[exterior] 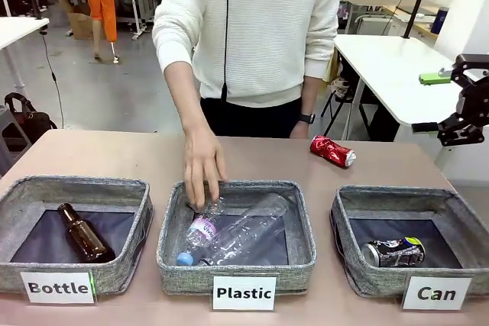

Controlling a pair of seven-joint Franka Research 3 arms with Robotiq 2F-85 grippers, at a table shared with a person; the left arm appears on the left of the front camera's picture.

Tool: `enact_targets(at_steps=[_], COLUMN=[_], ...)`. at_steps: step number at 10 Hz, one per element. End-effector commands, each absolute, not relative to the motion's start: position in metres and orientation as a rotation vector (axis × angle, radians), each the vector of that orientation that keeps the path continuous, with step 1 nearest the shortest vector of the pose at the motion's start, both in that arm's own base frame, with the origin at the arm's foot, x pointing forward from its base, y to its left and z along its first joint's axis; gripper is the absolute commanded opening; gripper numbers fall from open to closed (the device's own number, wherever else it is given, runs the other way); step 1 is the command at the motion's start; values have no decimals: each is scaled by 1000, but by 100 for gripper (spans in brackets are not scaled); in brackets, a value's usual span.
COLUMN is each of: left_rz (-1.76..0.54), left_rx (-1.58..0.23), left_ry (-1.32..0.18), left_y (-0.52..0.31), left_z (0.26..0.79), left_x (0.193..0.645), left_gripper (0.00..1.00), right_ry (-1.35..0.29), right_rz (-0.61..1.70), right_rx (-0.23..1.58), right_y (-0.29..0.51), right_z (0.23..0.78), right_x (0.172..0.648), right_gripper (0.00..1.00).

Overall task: Sort the can waste into the basket.
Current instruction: Pick up the can waste from the table and place it in the right Fabric basket.

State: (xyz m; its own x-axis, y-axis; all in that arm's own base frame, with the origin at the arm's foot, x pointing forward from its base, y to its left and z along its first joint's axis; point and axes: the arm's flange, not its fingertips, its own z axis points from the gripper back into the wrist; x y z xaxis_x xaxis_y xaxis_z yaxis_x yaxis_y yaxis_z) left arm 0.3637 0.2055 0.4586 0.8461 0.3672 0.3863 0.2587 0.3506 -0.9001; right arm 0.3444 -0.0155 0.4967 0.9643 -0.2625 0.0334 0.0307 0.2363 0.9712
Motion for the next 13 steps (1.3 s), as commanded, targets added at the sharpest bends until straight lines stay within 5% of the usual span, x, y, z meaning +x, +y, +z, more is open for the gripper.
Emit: enact_targets(at_steps=[1, 4, 8, 13], left_rz=[80, 80, 80, 80], left_rx=[-1251, -1251, -1251, -1251], left_ry=[-594, -594, -594, -594], left_y=[203, 203, 203, 203], left_z=[461, 461, 461, 461], left_x=[363, 363, 363, 363], left_gripper=[100, 100, 100, 100], right_ry=[-202, -205, -102, -176], right_rz=[-202, -203, 106, 278], right_rx=[1335, 1320, 917, 268], right_y=[-14, -15, 12, 46], right_z=[496, 497, 520, 460], right_x=[343, 344, 461, 575], right_gripper=[100, 100, 100, 100])
